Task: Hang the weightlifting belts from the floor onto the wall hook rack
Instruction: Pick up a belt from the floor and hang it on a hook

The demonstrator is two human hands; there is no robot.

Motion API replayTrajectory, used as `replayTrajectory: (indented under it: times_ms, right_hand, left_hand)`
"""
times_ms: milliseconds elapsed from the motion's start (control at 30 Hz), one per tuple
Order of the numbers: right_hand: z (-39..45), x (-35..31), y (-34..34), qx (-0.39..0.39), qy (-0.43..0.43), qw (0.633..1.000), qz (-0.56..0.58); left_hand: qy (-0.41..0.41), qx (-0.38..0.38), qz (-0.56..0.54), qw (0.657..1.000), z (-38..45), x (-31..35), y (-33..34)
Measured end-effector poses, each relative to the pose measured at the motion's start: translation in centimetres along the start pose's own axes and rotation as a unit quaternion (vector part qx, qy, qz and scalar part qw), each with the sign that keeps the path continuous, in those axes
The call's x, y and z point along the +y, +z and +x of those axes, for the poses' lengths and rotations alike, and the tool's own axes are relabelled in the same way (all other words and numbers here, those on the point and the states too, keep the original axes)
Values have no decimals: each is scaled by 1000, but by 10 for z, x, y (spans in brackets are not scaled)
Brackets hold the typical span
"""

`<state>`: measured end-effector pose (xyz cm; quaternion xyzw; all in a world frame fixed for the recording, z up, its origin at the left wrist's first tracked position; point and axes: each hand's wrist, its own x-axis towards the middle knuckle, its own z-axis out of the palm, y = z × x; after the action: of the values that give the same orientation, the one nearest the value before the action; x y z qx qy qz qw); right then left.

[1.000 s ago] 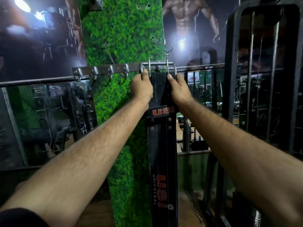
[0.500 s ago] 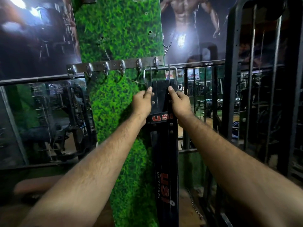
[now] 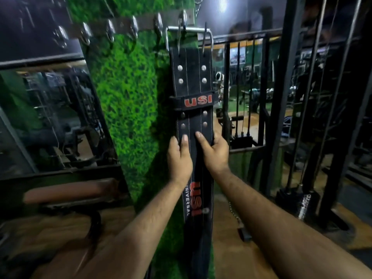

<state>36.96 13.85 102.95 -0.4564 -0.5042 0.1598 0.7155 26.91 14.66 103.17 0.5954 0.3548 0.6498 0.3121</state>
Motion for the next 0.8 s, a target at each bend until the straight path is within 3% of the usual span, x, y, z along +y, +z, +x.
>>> replayTrajectory:
  times_ms: [267, 533, 800]
  right_hand:
    - [-79, 82, -14, -33, 76, 991, -108]
    - [-138, 147, -21, -69, 117, 971, -198]
    - [-207, 230, -19, -135, 149, 938, -282]
  left_hand:
    - [-56, -18, 60, 996, -78, -99, -21]
    - [-87, -74, 109, 987, -119, -156, -36]
    - [-157, -140, 194, 958, -167, -245, -60]
